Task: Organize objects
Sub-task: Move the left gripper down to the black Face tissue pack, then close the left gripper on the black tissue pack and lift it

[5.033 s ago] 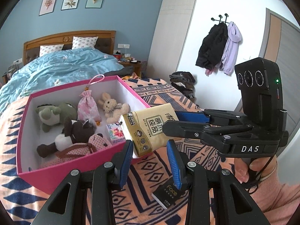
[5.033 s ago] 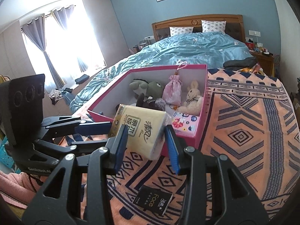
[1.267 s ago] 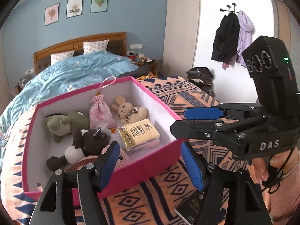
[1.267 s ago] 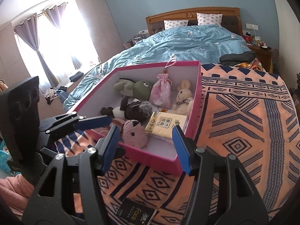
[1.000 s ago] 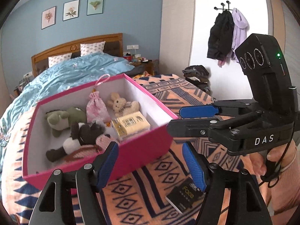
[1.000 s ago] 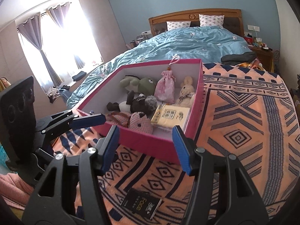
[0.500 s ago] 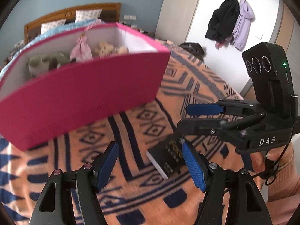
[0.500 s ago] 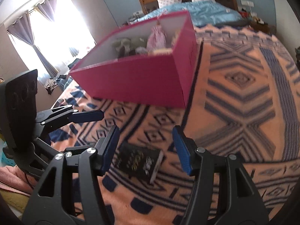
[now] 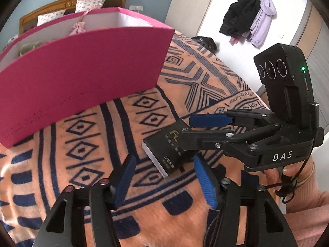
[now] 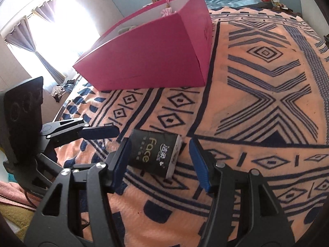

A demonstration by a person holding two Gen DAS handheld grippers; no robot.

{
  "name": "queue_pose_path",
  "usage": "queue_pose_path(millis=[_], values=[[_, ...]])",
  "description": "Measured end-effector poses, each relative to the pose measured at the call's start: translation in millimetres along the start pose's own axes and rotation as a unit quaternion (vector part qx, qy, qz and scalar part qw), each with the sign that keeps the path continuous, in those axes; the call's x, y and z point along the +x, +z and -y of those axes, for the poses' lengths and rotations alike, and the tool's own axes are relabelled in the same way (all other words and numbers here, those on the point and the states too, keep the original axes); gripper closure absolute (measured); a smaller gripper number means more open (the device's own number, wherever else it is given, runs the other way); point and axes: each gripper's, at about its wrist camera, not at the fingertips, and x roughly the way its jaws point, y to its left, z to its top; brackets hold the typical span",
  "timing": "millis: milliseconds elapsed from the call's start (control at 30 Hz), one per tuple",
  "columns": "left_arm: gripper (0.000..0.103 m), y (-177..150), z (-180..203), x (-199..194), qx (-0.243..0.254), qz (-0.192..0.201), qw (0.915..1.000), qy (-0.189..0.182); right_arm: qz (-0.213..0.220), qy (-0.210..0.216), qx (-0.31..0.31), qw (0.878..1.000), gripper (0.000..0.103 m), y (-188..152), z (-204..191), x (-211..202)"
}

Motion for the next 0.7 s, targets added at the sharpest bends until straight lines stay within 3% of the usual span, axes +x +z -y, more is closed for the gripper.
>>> queue_pose_path(millis=[200, 300, 700], values=[[0.061, -1.0, -0.9, 2.7, -0.008, -0.008, 0.9997, -0.021, -0.002, 0.007, 0.007, 1.0, 0.043, -2.5, 1.6, 1.1], [0.066, -1.3, -0.3, 4.4, -0.012, -0.011, 0.9995, -0.026, -0.006, 0.009, 0.011, 1.0, 0.049, -3.9, 3.4, 2.6], [0.068, -1.4, -3.0, 10.5, -0.028, -0.017, 0.999, -0.03, -0.01, 0.025, 0.021, 0.999, 0.058, -5.9, 6.9, 5.2]])
